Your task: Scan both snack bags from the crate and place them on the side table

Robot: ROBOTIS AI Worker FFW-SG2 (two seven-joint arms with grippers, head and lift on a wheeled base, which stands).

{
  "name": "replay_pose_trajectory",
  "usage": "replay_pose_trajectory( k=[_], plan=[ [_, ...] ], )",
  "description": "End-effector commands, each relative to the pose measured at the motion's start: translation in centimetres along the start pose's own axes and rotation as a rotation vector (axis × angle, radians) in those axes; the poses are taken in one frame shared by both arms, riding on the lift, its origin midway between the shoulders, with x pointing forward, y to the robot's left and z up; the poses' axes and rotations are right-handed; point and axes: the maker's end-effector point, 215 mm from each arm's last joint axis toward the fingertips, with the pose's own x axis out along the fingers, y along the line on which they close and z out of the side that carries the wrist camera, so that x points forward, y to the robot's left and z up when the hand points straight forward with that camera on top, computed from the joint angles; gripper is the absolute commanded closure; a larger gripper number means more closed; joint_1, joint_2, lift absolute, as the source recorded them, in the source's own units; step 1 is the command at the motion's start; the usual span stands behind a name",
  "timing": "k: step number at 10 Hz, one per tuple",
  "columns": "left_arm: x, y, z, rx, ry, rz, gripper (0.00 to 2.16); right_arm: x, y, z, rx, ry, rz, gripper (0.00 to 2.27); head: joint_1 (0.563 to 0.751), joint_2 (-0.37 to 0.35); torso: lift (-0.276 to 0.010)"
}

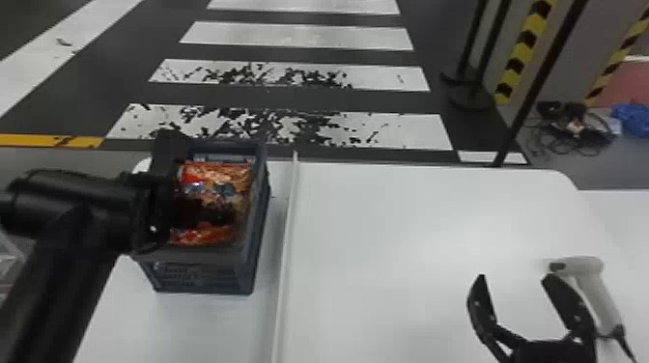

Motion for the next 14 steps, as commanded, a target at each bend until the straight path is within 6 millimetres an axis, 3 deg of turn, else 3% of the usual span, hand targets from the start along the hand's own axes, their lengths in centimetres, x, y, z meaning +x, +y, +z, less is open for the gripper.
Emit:
replay_pose_trajectory(
  k=[1,2,3,4,5,6,9,14],
  plan=[
    [0.3,-0.3,-1.3,-0.015,0.073,-0.036,0.28,0.1,0.1,-0.2,0.009,0.005,-0.003,0.08,0.695,-0.011,-0.098],
    [0.6,-0.6,-1.8,-0.001,0.092,-0.030,0.68,0.2,0.0,-0.3,0.011,0.008,-0.004,0.08,0.695,-0.015,-0.098],
    [1.0,-0.9,-2.7,0.002,0.118,-0.056,0.81,0.3,0.3,-0.3,0.014,0.010,0.000,0.08,0.695,-0.019,-0.098],
    [1.5,-1.1,-3.5,0.016,0.134,-0.020,1.83,0.2,0.4,-0.6,0.015,0.017,0.001,0.08,0.695,-0.020,-0.098],
    [1.8,0.0,-5.5,0.035,0.144,0.068,2.14,0.1,0.3,-0.7,0.014,0.020,0.000,0.08,0.695,-0.012,-0.098],
    [1.3,0.1,-4.6,0.039,0.116,0.080,2.14,0.1,0.1,-0.8,0.013,0.024,-0.002,0.08,0.695,-0.004,-0.098],
    [-3.5,-0.2,0.9,0.002,-0.066,0.086,2.14,-0.3,0.3,-1.2,0.003,0.040,0.002,0.08,0.695,0.001,-0.098],
    [-7.2,0.6,1.9,-0.104,-0.160,0.043,2.14,-0.3,0.5,-1.2,-0.002,0.040,0.008,0.08,0.695,0.003,-0.098]
  ],
)
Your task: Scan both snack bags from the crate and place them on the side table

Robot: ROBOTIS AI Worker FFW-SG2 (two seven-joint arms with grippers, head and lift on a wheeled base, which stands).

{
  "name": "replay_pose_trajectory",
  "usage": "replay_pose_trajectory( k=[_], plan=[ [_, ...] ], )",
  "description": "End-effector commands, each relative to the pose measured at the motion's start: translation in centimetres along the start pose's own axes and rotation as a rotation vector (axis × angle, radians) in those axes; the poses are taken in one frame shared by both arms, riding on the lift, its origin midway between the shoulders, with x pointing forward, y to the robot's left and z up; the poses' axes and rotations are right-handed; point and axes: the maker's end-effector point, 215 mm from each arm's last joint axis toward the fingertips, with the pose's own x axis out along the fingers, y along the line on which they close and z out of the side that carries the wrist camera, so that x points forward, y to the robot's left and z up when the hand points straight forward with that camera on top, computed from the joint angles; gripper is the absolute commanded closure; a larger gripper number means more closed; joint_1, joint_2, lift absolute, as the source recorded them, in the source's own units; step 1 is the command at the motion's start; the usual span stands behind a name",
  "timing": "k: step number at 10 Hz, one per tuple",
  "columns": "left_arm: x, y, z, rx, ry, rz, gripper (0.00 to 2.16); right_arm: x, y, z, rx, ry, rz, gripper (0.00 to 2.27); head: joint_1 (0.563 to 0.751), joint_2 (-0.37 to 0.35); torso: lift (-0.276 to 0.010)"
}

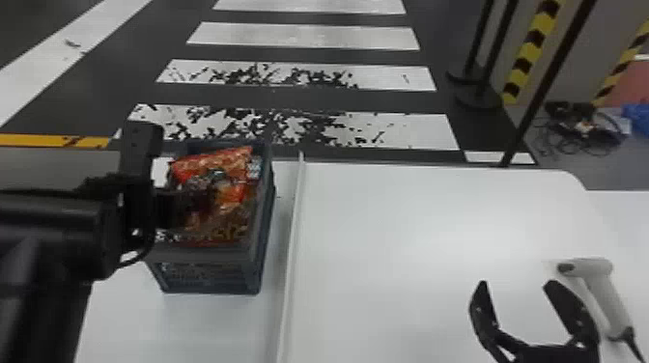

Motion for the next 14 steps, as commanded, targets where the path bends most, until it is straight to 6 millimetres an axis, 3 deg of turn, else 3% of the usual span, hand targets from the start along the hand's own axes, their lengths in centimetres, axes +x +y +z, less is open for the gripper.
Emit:
replay_pose_trajectory(
  k=[1,4,6,8,10,12,14],
  plan=[
    [-1.1,0.3,1.0,-0.022,-0.035,-0.003,2.14,0.0,0.2,-0.1,0.001,0.003,0.000,0.08,0.695,0.009,-0.098],
    [-3.8,0.1,4.2,-0.079,-0.114,-0.042,2.14,-0.1,0.4,-0.3,-0.008,0.012,0.006,0.08,0.695,0.017,-0.098],
    [-5.2,-2.6,5.0,-0.101,-0.140,-0.085,2.14,-0.1,0.6,-0.3,-0.011,0.012,0.010,0.08,0.695,0.017,-0.098],
    [-5.1,-6.0,5.3,-0.119,-0.141,-0.142,2.14,-0.2,0.9,-0.5,-0.014,0.015,0.016,0.08,0.695,-0.012,-0.098],
    [-5.0,-11.7,6.4,-0.140,-0.156,-0.231,2.14,-0.4,0.6,-0.4,-0.017,0.014,0.011,0.08,0.695,-0.044,-0.098],
    [-5.3,-17.6,7.7,-0.080,-0.165,-0.300,2.14,-0.5,0.6,-0.5,-0.016,0.015,0.008,0.08,0.695,-0.119,-0.098],
    [-4.6,-22.1,6.4,0.006,-0.126,-0.326,2.14,-0.5,0.5,-0.4,-0.013,0.012,0.003,0.08,0.695,-0.195,-0.098]
  ],
)
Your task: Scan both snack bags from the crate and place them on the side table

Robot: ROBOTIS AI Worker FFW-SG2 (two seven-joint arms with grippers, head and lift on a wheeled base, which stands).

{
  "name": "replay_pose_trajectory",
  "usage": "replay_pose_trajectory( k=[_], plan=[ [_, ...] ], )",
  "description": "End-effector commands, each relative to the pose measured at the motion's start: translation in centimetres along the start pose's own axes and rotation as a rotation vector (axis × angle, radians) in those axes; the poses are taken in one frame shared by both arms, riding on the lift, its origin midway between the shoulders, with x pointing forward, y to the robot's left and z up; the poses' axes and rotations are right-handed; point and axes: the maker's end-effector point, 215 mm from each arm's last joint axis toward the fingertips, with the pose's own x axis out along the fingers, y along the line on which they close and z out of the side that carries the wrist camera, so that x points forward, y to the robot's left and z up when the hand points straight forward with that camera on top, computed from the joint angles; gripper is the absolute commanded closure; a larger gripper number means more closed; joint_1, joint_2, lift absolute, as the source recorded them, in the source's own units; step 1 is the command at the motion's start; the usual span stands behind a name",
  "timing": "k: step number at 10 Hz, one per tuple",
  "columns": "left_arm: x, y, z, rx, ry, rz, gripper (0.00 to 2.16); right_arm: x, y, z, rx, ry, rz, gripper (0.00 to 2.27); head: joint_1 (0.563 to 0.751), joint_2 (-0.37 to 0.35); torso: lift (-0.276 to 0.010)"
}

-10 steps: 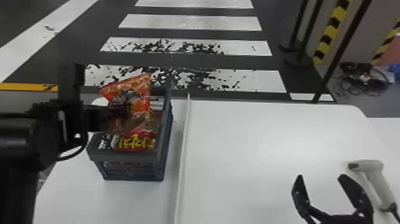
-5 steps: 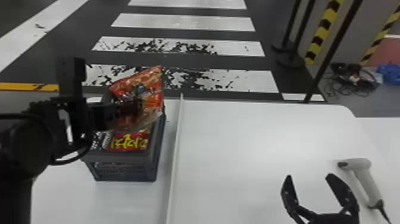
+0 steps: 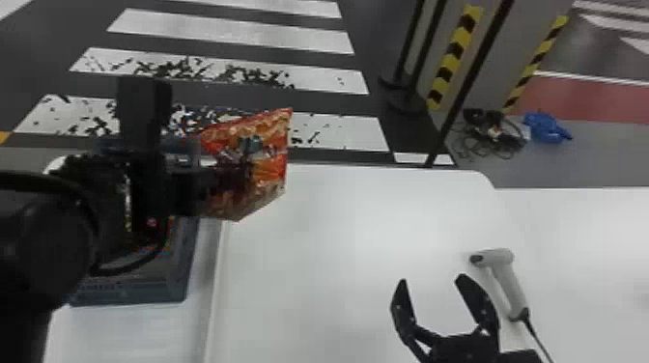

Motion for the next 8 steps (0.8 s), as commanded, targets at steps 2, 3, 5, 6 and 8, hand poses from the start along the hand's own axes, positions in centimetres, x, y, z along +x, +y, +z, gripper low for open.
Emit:
replay_pose_trajectory(
  k=[2,3,5,6,8],
  plan=[
    [3.1,-4.5,-3.8,0.081,0.083,-0.033,2.14,0.4,0.0,0.3,0.013,-0.010,-0.004,0.08,0.695,-0.244,-0.098],
    [4.3,-5.7,-5.8,0.094,0.107,-0.046,2.14,0.8,0.0,0.5,0.021,-0.017,-0.006,0.08,0.695,-0.272,-0.098],
    [7.4,-9.3,-8.4,0.122,0.083,-0.108,2.14,0.8,-0.2,0.5,0.022,-0.017,-0.013,0.08,0.695,-0.324,-0.098],
    [8.4,-10.5,-10.4,0.120,0.094,-0.124,2.14,0.8,-0.2,0.6,0.022,-0.019,-0.014,0.08,0.695,-0.341,-0.098],
    [9.5,-12.4,-14.0,0.112,0.132,-0.160,2.14,0.9,-0.5,0.6,0.020,-0.019,-0.020,0.08,0.695,-0.350,-0.098]
  ],
)
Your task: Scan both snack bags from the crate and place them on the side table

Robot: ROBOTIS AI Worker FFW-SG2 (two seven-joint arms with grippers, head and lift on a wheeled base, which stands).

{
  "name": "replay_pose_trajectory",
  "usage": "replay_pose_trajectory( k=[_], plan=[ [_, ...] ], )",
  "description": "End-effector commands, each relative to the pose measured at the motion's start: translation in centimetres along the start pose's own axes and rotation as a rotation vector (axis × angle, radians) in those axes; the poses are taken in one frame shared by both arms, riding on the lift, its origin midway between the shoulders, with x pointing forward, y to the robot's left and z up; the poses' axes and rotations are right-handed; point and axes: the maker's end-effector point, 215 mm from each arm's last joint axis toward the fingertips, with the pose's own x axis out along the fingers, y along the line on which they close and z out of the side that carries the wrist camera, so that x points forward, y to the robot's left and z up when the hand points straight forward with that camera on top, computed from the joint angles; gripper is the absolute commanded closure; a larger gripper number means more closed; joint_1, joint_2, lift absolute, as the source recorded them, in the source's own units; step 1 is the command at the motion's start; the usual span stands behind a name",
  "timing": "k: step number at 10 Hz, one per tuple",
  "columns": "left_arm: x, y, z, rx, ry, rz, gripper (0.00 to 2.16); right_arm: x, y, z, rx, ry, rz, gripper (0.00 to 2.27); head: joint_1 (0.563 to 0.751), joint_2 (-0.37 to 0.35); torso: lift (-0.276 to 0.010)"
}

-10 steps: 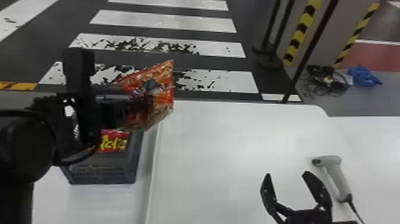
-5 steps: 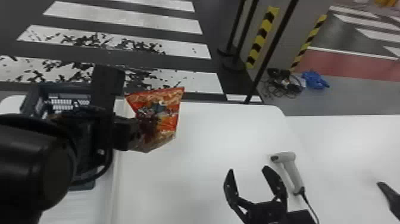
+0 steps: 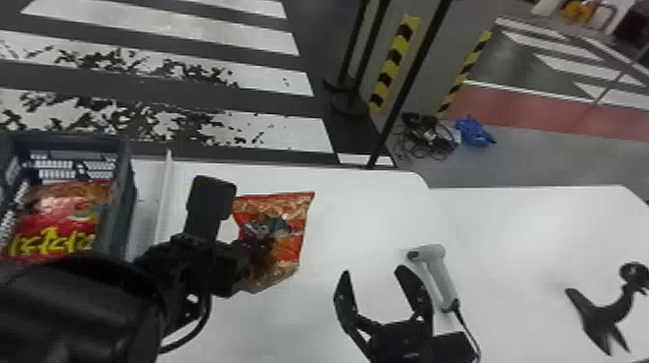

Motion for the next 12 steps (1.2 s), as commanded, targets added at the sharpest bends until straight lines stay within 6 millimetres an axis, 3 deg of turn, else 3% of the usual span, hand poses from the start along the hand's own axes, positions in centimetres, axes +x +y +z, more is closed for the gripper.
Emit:
replay_pose_trajectory(
  k=[1,2,3,4,5,8,10,12],
  plan=[
    [1.1,-1.6,-1.8,-0.008,0.012,-0.026,2.14,0.0,-0.1,0.1,0.001,-0.001,-0.005,0.08,0.695,-0.350,-0.098],
    [1.7,-2.7,-3.2,-0.045,0.032,-0.066,2.13,0.0,-0.2,0.1,0.000,0.000,-0.006,0.08,0.695,-0.350,-0.098],
    [2.1,-3.9,-3.4,-0.076,0.019,-0.109,1.77,-0.1,-0.2,-0.1,0.001,0.005,-0.006,0.08,0.695,-0.350,-0.098],
    [2.1,-5.2,-3.6,-0.084,0.023,-0.144,0.72,-0.1,-0.2,-0.1,-0.003,0.008,-0.013,0.08,0.695,-0.350,-0.098],
    [1.9,-5.9,-3.7,-0.082,0.022,-0.166,0.00,-0.1,-0.2,0.0,-0.004,0.010,-0.012,0.08,0.695,-0.350,-0.098],
    [0.4,-5.7,-1.3,-0.068,-0.042,-0.151,0.03,-0.2,-0.2,0.1,-0.007,0.016,-0.011,0.08,0.695,-0.350,-0.098],
    [-1.9,-4.0,4.4,-0.003,-0.231,-0.076,0.03,-0.3,0.1,0.0,-0.004,0.022,-0.007,0.08,0.695,-0.350,-0.098],
    [-6.0,-0.8,10.1,0.049,-0.443,0.055,0.06,-0.2,0.1,-0.3,-0.003,0.033,-0.005,0.08,0.695,-0.350,-0.098]
  ],
)
